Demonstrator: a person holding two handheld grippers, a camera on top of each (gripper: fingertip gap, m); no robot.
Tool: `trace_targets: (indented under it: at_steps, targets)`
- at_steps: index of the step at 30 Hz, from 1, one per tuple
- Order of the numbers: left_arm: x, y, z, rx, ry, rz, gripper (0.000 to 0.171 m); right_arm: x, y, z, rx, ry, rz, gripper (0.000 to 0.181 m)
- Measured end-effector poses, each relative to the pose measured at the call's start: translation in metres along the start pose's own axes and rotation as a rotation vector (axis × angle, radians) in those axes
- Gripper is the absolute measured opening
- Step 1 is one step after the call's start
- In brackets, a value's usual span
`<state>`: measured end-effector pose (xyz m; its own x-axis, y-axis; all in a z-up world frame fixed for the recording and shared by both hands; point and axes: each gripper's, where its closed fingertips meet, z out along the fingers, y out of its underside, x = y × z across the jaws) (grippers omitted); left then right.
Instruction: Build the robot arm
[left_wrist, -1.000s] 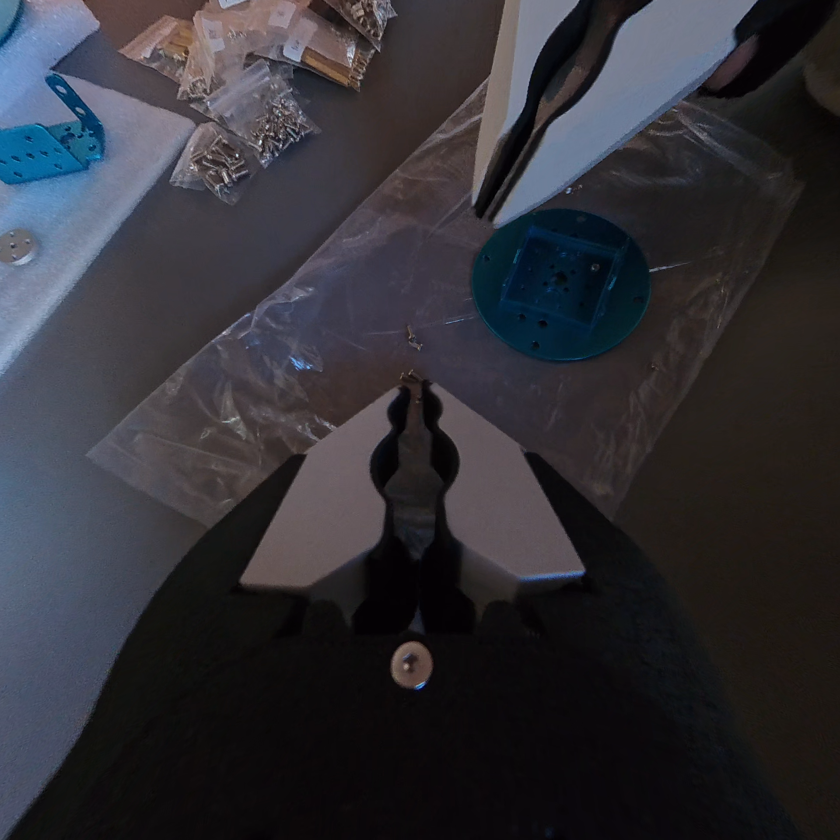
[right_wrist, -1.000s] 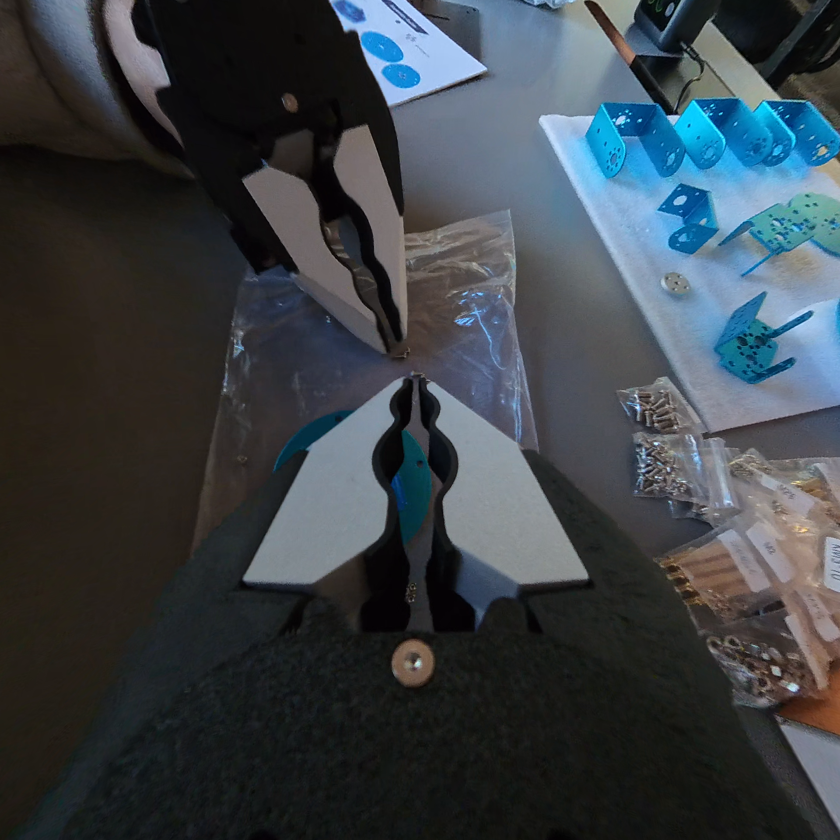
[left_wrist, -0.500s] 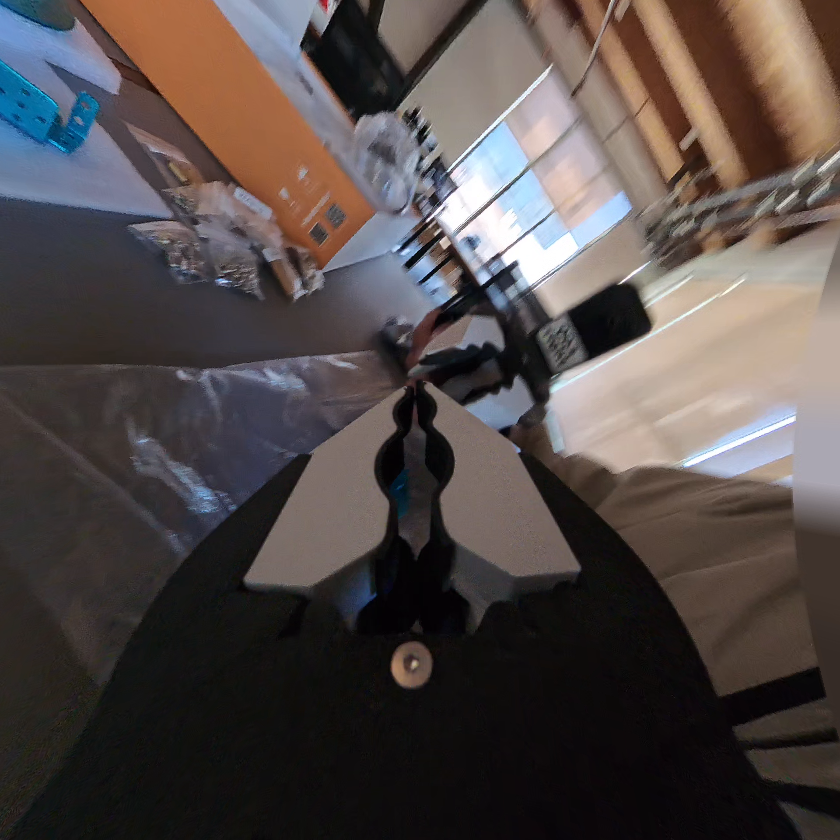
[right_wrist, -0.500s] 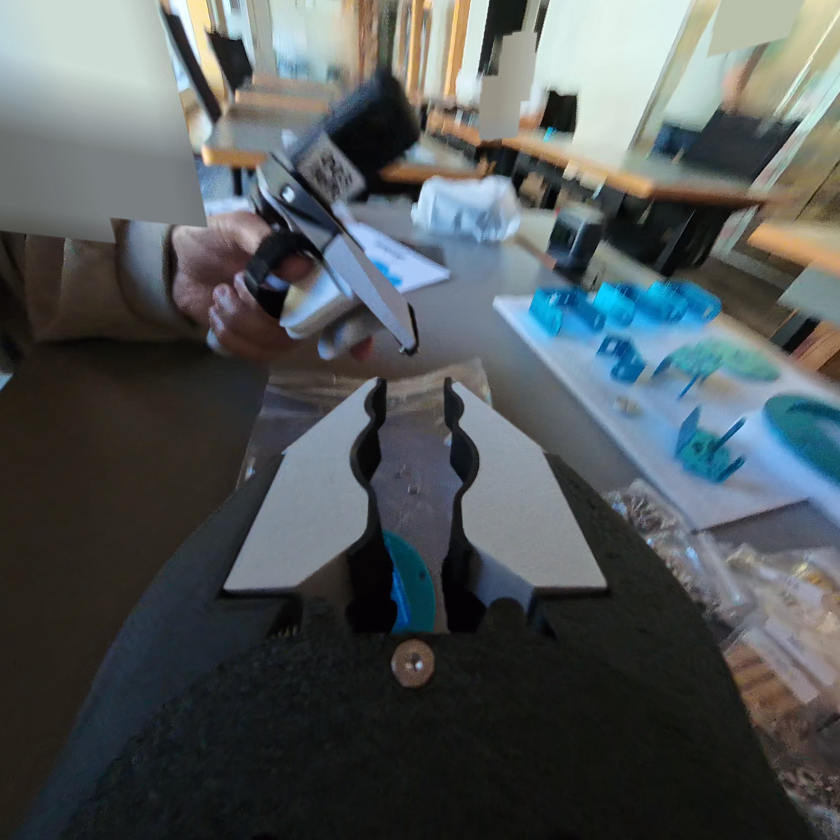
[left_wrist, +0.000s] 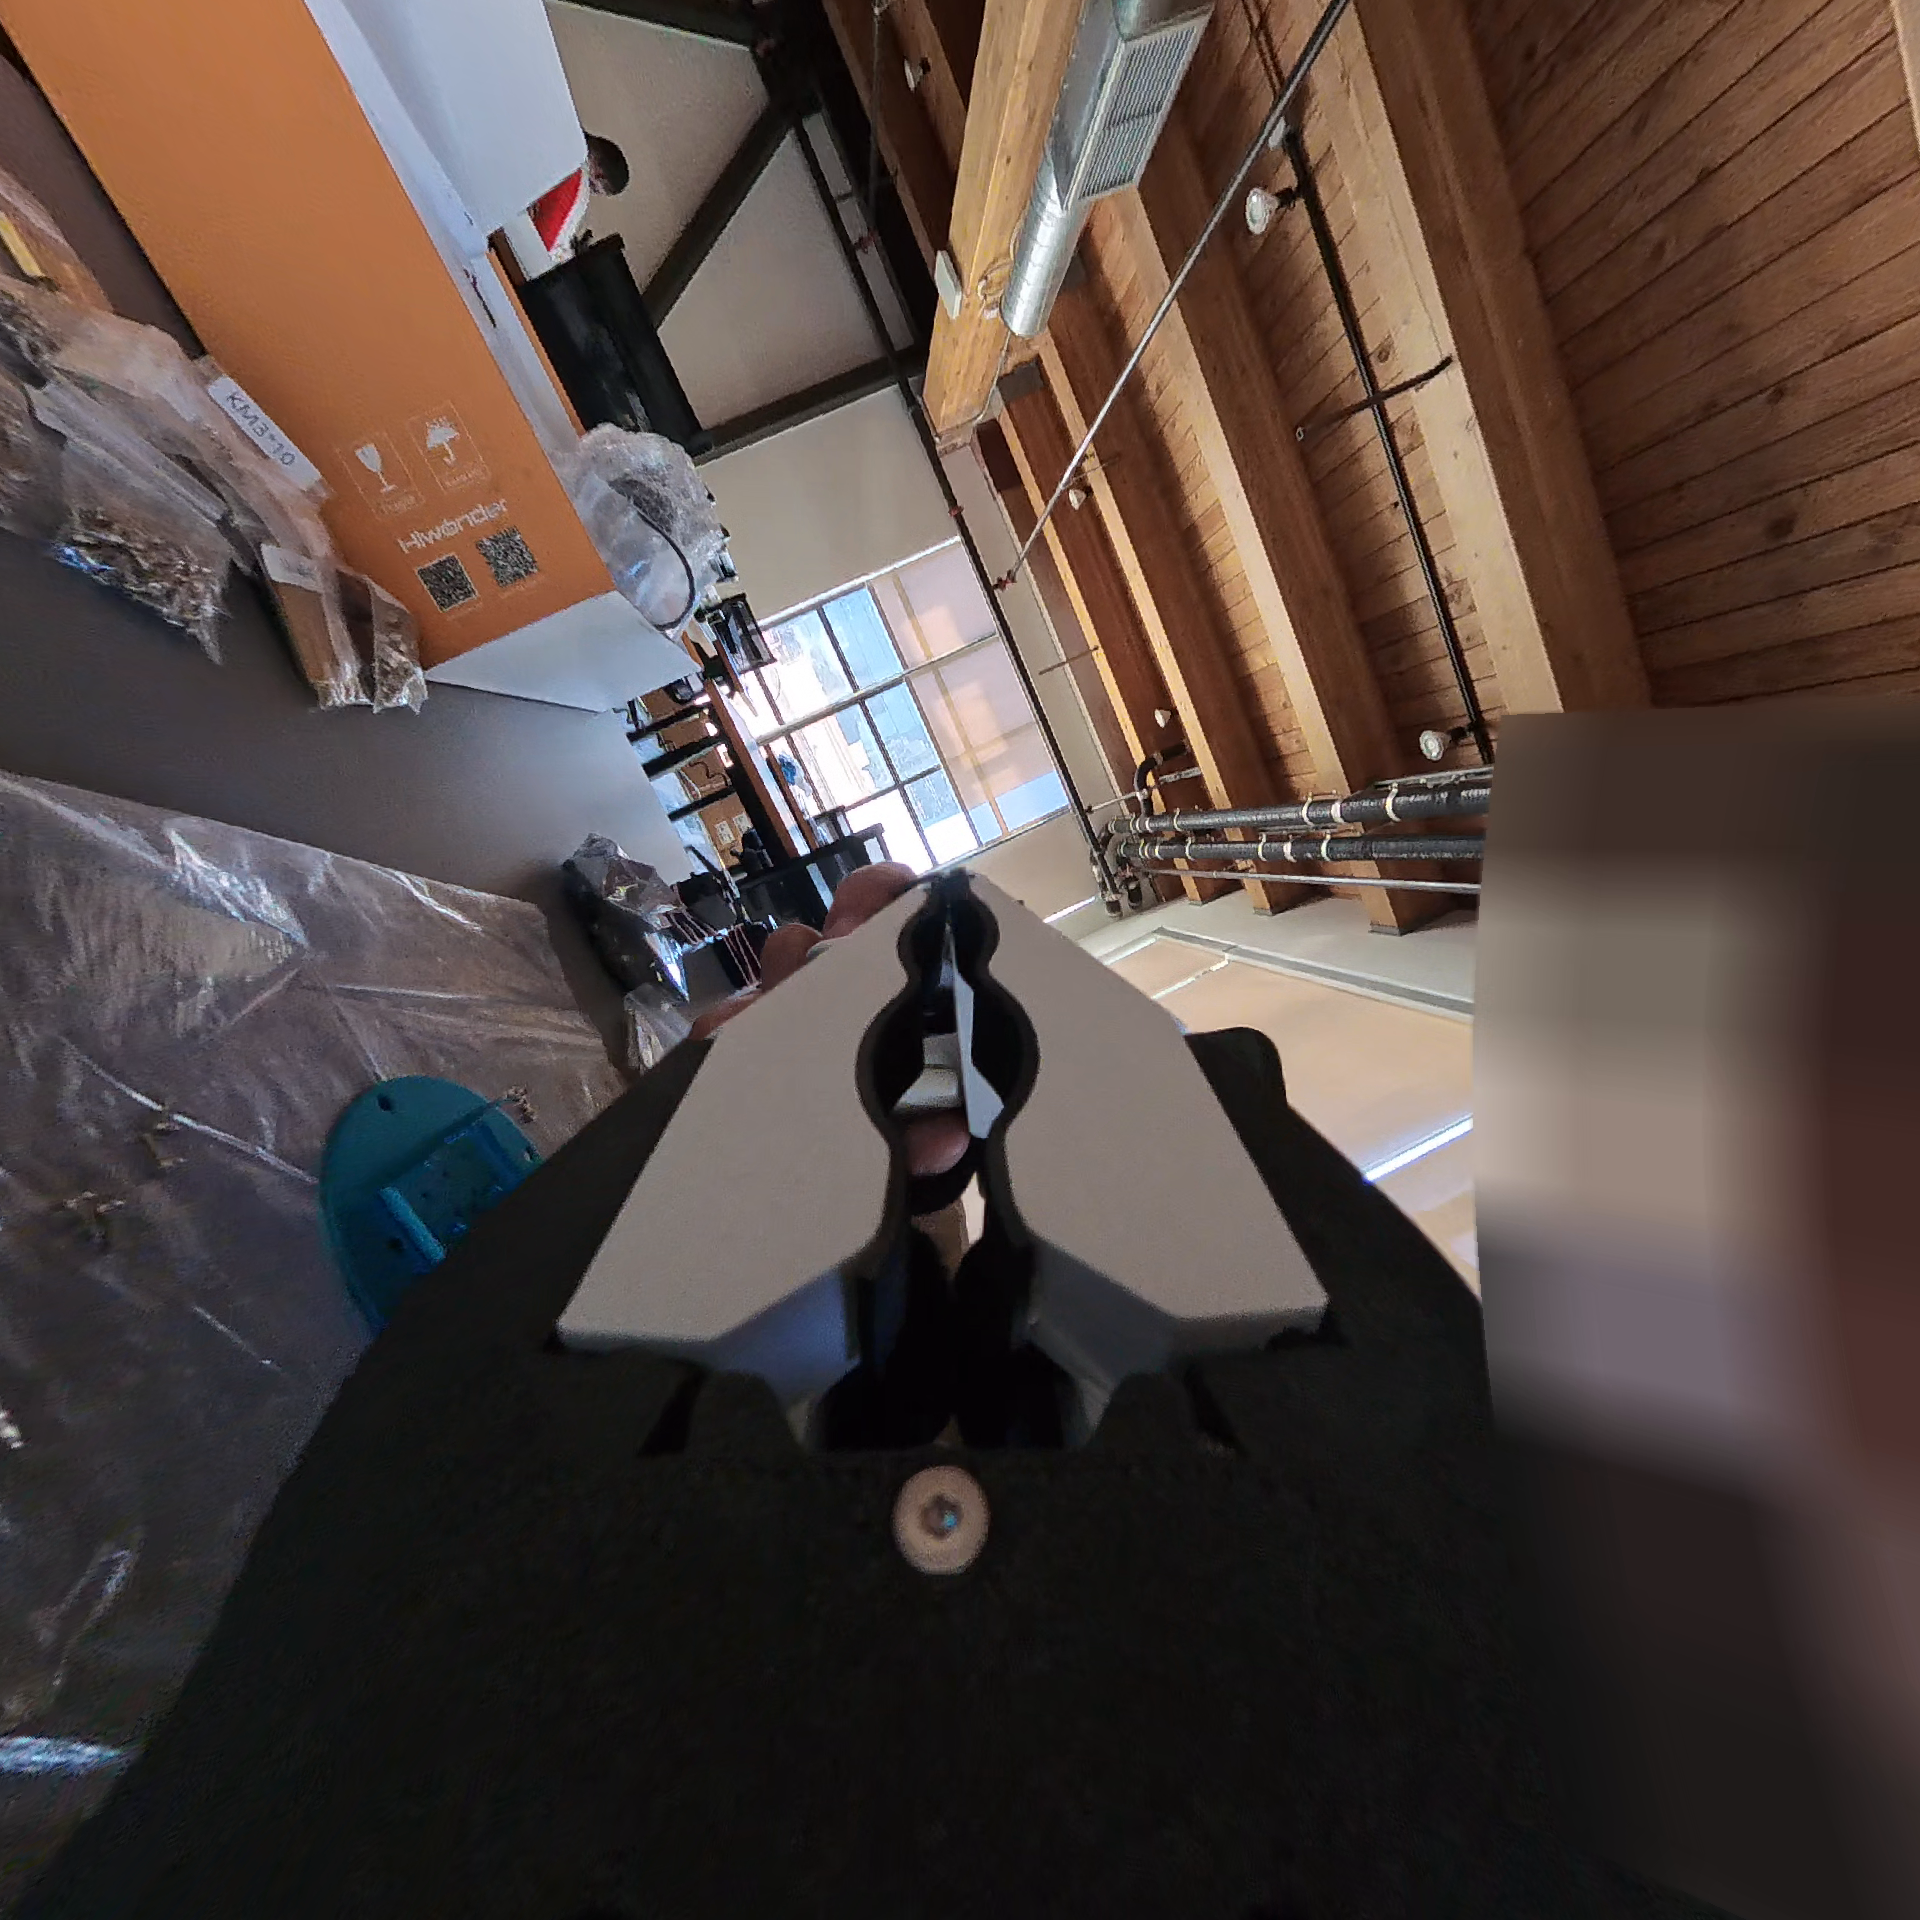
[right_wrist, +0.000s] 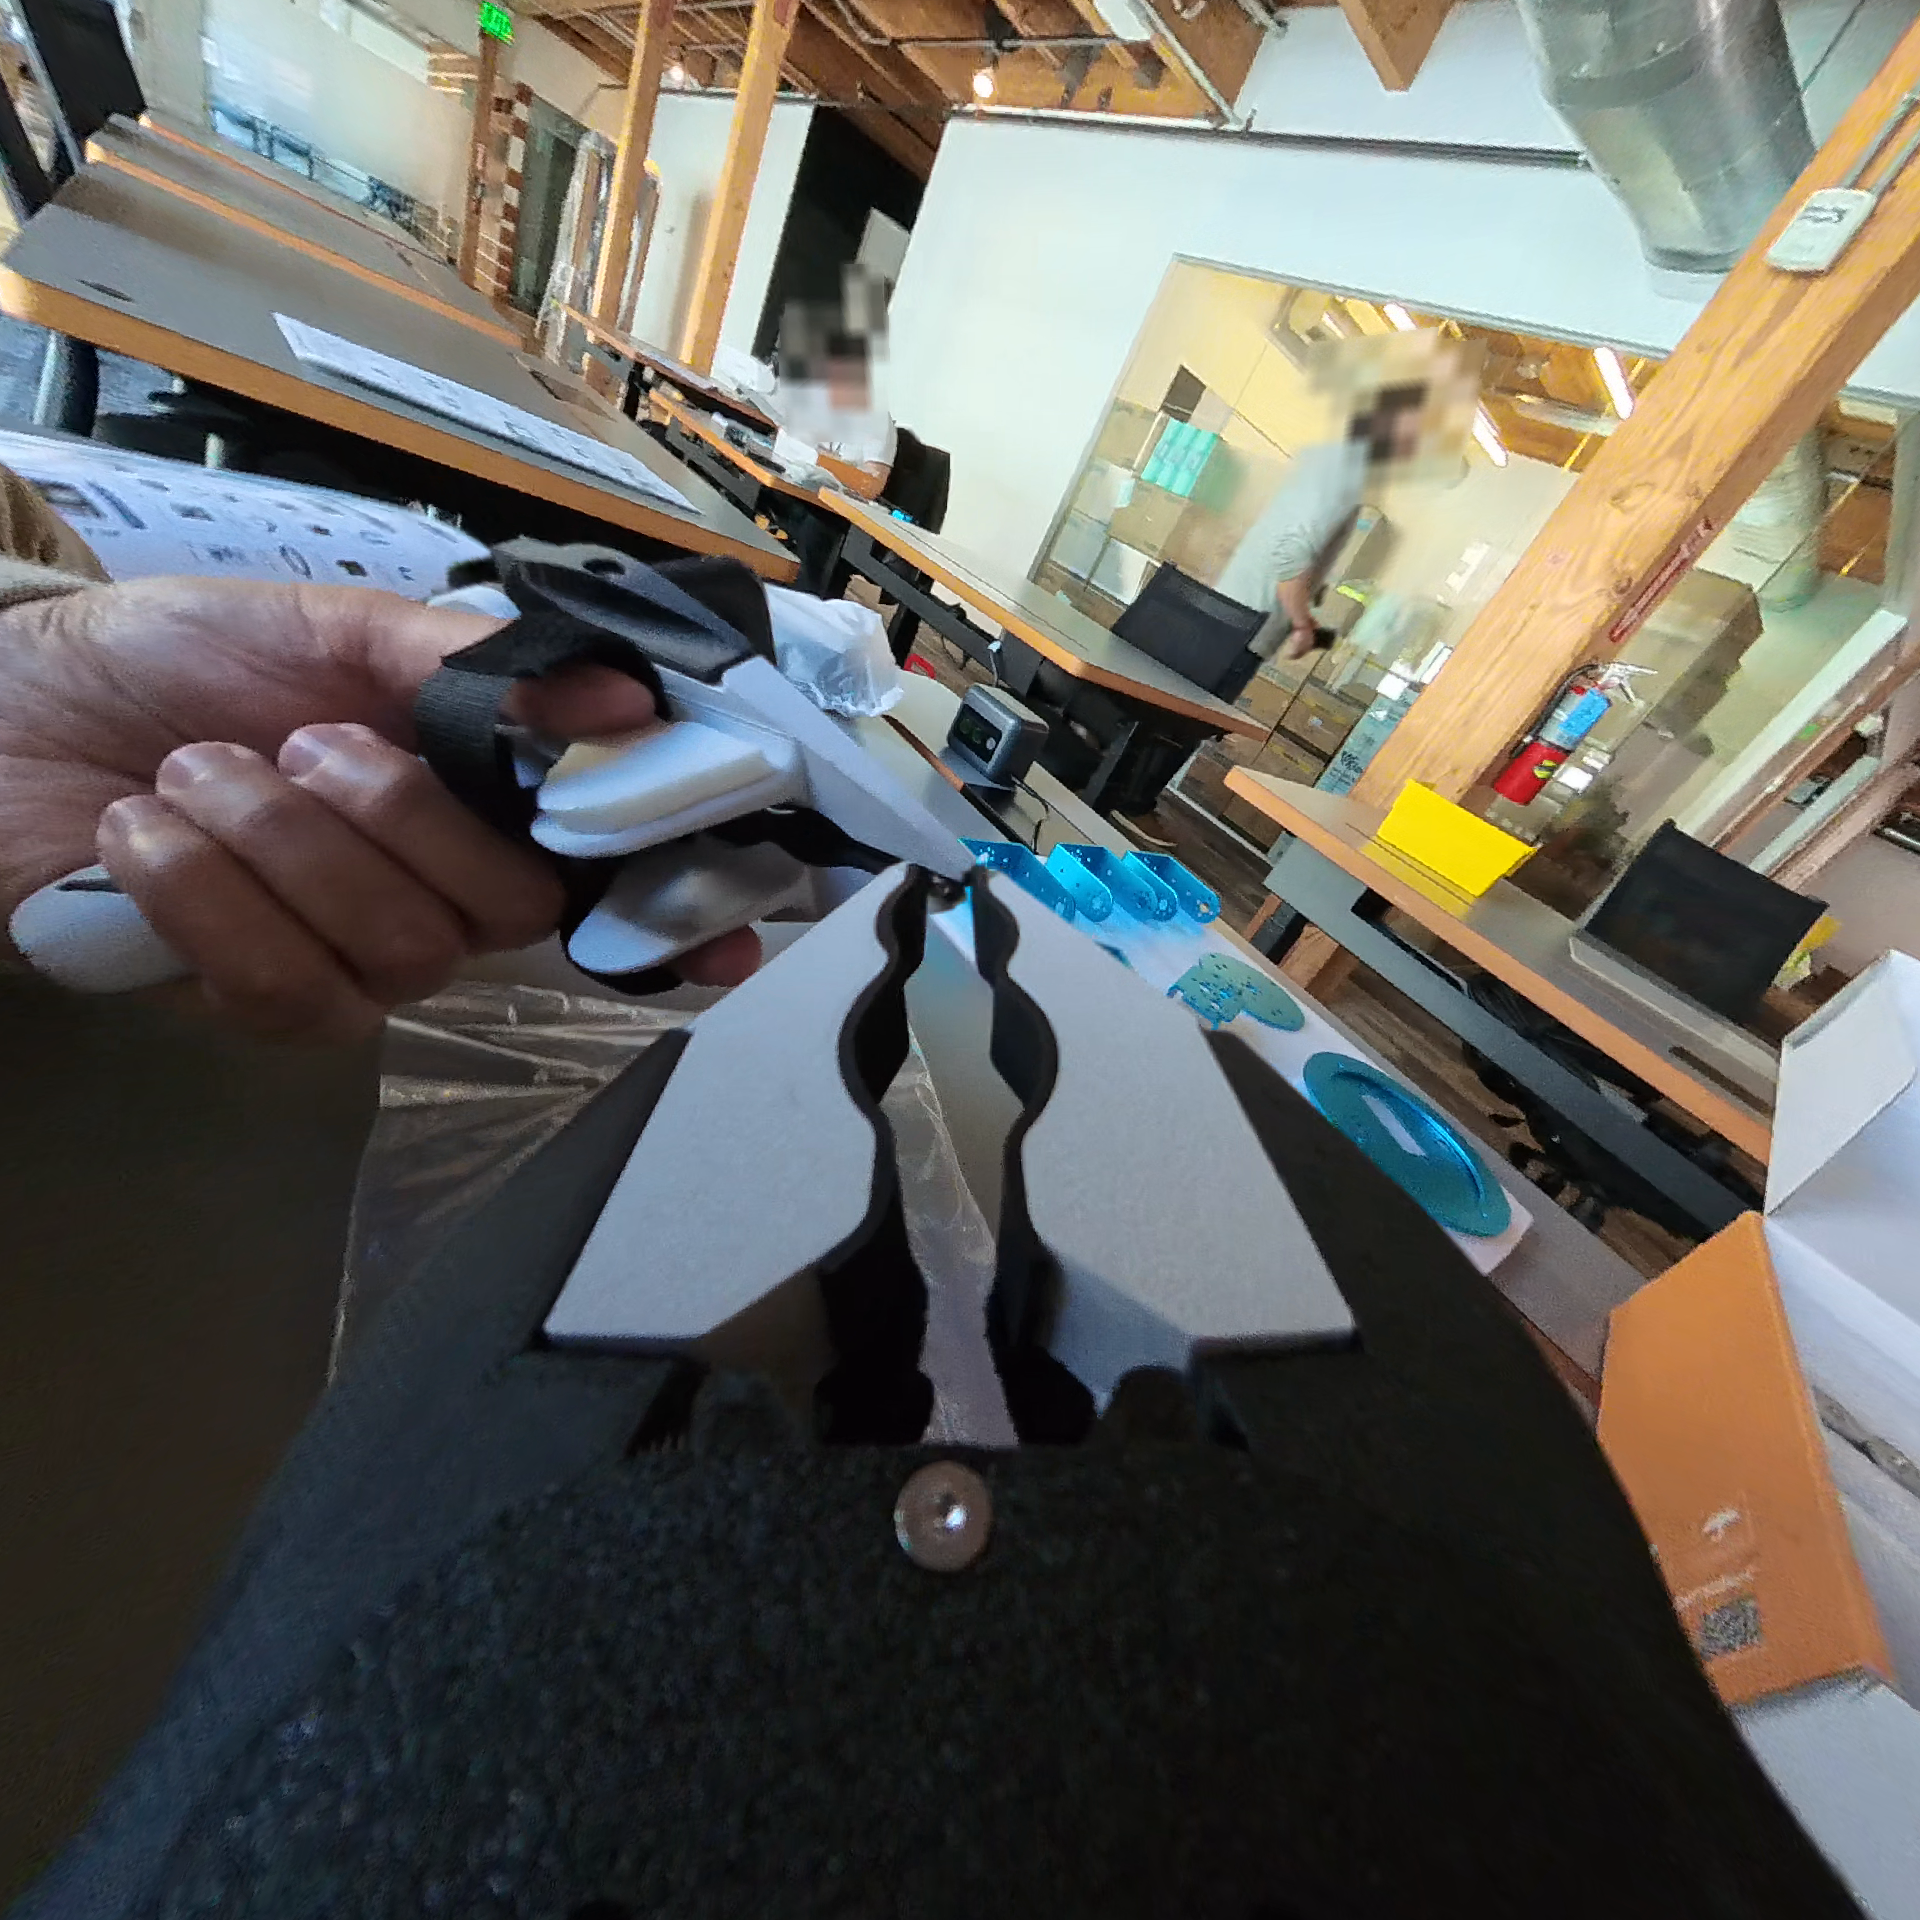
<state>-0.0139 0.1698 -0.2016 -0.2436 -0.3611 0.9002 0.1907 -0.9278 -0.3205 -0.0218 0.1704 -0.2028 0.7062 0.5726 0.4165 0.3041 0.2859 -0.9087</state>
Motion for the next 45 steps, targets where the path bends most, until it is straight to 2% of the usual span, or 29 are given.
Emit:
trace_targets:
  at_steps: [18,45]
  targets:
    - [-0.010,-0.003,-0.004,0.089,-0.049,-0.007,0.000,0.000,0.007,0.001,-0.040,0.009,-0.061,0.003]
    - [-0.017,-0.001,-0.005,0.086,-0.043,-0.067,0.000,-0.005,0.020,0.004,-0.095,-0.013,-0.100,0.004]
